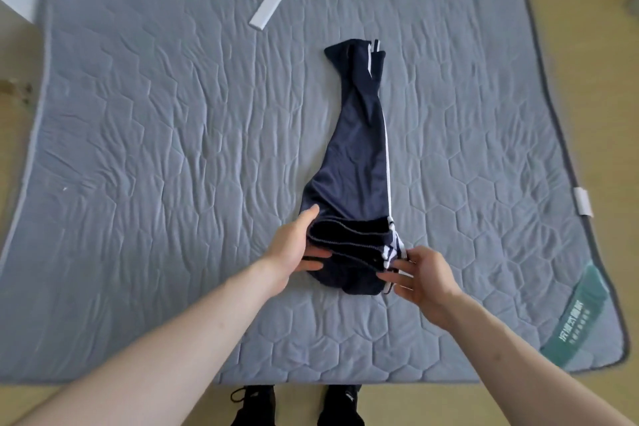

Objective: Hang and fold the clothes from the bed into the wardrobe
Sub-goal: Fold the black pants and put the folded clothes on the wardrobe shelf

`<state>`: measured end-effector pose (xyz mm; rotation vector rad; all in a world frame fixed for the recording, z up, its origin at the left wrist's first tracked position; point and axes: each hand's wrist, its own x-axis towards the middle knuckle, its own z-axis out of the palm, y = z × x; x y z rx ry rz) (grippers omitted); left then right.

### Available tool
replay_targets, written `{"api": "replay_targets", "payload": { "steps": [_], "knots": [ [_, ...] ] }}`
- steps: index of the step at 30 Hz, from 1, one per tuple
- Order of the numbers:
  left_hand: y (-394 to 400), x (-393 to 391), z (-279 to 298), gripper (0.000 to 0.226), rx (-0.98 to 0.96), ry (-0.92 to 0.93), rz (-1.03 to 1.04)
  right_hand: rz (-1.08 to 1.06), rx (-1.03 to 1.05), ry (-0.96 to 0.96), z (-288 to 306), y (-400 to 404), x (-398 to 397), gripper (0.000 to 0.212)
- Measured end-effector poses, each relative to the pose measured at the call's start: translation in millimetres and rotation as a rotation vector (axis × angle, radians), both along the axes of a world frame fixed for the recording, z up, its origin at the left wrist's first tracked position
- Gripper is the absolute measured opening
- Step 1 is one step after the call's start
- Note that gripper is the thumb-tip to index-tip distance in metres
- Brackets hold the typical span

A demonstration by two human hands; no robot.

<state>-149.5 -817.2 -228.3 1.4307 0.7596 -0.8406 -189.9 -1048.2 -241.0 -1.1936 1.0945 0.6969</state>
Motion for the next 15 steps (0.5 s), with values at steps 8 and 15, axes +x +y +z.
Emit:
{"api": "replay_targets", "payload": {
  "steps": [8,15],
  "knots": [
    [-17,77,-23,0.036,0.03,-0.125,0.024,0.113,-0.129,-0.119,-19,1,69,0.037],
    [-4,51,-94,0.055,0.501,-0.022,-0.27,0.492,-0.541,-0.058,-85,-1,59,0.086]
  ]
}}
